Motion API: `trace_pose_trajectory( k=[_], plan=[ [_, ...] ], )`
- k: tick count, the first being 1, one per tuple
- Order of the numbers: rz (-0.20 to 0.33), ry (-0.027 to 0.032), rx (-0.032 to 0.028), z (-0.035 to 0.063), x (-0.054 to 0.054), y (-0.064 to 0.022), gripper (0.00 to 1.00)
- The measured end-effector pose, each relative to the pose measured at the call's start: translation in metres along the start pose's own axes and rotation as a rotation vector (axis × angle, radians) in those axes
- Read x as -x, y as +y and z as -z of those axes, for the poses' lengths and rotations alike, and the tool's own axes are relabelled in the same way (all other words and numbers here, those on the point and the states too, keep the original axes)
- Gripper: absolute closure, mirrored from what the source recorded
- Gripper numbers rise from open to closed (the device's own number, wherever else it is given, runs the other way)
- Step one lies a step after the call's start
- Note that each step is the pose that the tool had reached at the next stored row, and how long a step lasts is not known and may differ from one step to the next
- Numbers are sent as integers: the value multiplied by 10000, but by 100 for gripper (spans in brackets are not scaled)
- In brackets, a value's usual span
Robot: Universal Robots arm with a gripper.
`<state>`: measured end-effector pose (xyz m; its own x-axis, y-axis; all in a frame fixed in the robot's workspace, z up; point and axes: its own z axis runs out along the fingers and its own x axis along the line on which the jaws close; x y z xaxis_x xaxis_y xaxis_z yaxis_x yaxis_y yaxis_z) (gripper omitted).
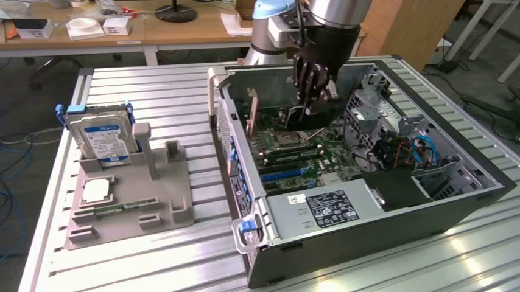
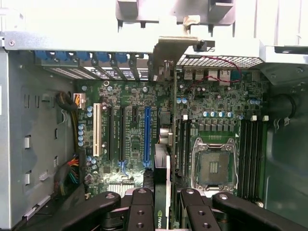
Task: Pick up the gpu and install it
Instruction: 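Insert the gpu into the slot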
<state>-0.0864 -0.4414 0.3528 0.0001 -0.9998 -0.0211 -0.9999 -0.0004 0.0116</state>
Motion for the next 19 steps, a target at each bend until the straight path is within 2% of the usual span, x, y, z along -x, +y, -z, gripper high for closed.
trace_pose_trajectory(
  k=[14, 19],
  plan=[
    [-1, 4, 1, -17, -54, 0, 74],
    [-1, 0, 0, -95, -56, -1, 74]
  ],
)
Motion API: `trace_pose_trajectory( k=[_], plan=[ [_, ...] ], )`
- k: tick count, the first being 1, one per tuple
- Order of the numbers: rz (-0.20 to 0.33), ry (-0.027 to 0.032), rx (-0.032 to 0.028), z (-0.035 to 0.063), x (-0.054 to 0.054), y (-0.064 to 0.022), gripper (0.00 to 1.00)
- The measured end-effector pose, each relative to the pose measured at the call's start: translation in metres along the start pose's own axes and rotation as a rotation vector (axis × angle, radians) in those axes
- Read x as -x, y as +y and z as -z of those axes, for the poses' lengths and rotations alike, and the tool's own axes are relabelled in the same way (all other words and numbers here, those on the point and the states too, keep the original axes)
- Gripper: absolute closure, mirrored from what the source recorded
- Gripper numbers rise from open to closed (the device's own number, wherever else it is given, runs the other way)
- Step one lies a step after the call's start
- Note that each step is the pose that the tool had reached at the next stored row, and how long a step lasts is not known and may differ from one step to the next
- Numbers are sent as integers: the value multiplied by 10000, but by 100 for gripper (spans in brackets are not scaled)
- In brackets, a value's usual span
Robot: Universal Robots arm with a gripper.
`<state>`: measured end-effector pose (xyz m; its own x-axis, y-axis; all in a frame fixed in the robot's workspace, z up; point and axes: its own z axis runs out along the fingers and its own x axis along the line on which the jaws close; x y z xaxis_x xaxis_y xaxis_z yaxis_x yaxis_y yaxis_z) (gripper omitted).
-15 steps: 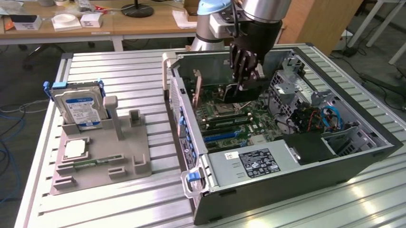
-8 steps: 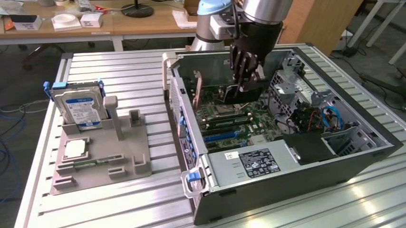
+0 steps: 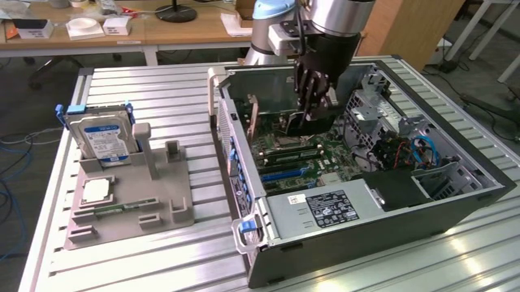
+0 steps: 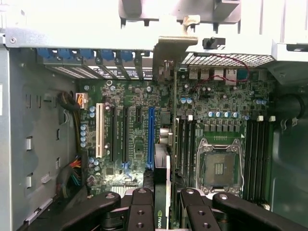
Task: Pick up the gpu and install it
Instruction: 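Insert the gpu into the slot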
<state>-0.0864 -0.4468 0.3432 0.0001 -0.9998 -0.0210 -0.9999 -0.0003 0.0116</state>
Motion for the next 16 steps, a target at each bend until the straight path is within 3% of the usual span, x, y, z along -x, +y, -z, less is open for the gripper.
trace_pose_trajectory(
  k=[16],
  plan=[
    [0, 16, 1, -42, -92, 0, 74]
  ],
)
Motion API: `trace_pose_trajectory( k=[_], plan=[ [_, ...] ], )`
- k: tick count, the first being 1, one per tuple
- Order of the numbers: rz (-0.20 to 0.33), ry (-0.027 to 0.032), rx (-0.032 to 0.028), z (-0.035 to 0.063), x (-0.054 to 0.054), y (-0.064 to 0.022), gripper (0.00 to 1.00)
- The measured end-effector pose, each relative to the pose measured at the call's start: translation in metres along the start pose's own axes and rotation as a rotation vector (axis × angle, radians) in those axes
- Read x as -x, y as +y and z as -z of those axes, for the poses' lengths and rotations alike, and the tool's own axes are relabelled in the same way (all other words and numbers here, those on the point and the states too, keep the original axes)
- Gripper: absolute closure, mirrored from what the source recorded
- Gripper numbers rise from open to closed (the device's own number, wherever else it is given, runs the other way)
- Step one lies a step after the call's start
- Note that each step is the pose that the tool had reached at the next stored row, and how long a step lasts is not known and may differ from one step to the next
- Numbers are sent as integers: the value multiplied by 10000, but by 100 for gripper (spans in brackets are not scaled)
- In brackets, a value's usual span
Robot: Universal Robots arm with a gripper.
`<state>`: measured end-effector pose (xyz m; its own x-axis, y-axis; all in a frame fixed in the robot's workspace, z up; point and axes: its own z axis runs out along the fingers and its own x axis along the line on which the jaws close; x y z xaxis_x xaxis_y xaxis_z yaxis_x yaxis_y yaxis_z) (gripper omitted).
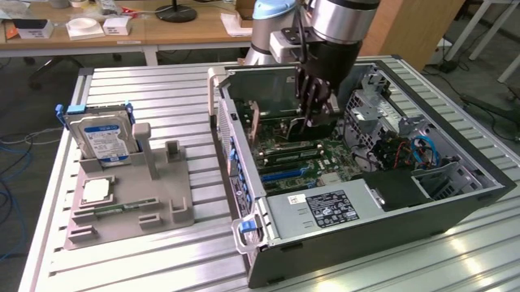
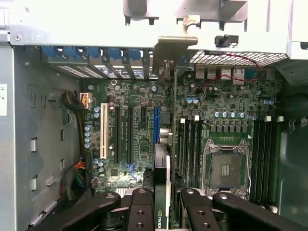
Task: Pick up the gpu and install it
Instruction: 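Insert the gpu into the slot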
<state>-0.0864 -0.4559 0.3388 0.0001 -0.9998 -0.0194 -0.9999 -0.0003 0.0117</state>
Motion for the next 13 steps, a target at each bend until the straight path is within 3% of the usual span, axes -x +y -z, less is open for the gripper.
trace_pose_trajectory(
  k=[13],
  plan=[
    [0, -1, 0, -181, -32, -2, 74]
  ],
)
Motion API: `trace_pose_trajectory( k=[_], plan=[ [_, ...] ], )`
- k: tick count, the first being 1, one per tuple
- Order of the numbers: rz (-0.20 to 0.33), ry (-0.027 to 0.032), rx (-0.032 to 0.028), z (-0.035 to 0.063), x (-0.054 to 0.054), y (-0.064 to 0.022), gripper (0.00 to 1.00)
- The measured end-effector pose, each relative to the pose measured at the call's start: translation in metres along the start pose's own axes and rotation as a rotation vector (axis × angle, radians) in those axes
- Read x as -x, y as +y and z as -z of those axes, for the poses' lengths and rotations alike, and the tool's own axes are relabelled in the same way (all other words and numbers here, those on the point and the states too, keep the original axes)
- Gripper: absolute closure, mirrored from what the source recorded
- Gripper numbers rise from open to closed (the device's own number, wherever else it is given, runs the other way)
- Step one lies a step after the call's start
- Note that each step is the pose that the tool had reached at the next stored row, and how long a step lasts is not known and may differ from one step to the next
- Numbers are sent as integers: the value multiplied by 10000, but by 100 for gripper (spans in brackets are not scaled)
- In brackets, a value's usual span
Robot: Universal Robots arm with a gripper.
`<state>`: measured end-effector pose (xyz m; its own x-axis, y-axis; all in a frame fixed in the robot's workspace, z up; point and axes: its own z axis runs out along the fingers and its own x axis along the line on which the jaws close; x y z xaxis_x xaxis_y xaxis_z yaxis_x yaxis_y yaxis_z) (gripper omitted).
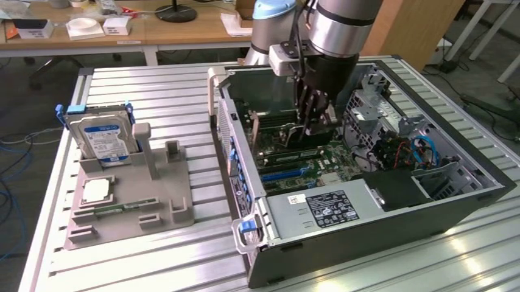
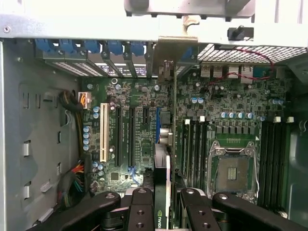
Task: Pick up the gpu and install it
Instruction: 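Insert the gpu into the slot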
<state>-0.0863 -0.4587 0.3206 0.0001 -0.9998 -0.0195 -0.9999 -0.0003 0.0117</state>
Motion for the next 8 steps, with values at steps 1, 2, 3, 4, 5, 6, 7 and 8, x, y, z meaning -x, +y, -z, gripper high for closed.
trace_pose_trajectory(
  k=[1, 2, 3, 4, 5, 6, 7, 8],
  plan=[
    [-1, 0, 0, -14, -3, 0, 74],
    [0, -1, 0, -29, -5, 0, 74],
    [-1, 0, 0, -43, -8, 0, 74],
    [0, 0, 0, -55, -11, -1, 74],
    [0, 1, 0, -67, -15, -1, 74],
    [0, 1, 0, -79, -19, -1, 74],
    [0, 1, 0, -92, -23, -1, 74],
    [0, 0, -1, -106, -26, -1, 74]
  ],
)
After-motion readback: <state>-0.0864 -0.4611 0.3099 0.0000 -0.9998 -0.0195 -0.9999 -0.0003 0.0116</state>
